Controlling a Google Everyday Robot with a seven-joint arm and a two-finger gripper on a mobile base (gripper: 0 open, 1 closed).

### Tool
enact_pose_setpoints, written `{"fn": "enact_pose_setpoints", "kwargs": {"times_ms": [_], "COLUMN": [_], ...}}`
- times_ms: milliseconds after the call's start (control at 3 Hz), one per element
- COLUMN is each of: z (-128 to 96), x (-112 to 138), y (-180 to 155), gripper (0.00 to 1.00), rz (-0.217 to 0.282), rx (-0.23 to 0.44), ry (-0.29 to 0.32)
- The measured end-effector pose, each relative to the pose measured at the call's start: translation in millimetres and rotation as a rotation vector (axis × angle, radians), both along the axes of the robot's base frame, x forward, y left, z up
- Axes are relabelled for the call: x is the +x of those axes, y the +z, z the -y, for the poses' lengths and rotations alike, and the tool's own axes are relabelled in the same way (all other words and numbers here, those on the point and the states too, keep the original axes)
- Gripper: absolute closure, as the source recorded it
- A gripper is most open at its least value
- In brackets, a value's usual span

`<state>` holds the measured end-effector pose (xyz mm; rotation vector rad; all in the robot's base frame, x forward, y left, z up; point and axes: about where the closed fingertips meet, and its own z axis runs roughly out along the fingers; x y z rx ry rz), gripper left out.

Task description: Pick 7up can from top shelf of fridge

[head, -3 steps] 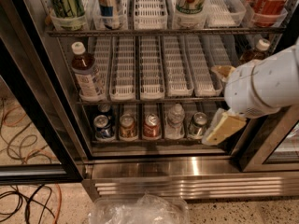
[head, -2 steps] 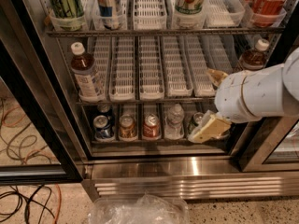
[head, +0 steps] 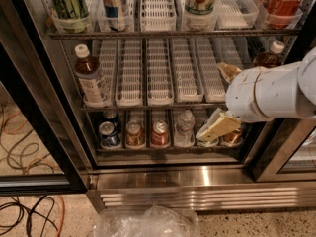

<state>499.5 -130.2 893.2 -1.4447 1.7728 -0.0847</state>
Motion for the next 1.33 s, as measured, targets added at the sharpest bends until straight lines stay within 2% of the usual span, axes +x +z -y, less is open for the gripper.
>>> {"fn": "enact_pose_setpoints", "kwargs": {"times_ms": [333,667,1000,1333], "z": [-4,-14,-9,22], "x": [0,-7,3,21], "y": [-1,-33,-70,-90], "gripper": [0.0,0.0,0.0,0.0], "rz": [0.002,0.014,0.069,0.15], "rx": [0.046,0.142,0.301,0.477], "ry": [-0.006,-0.017,-0.091,-0.24]}}
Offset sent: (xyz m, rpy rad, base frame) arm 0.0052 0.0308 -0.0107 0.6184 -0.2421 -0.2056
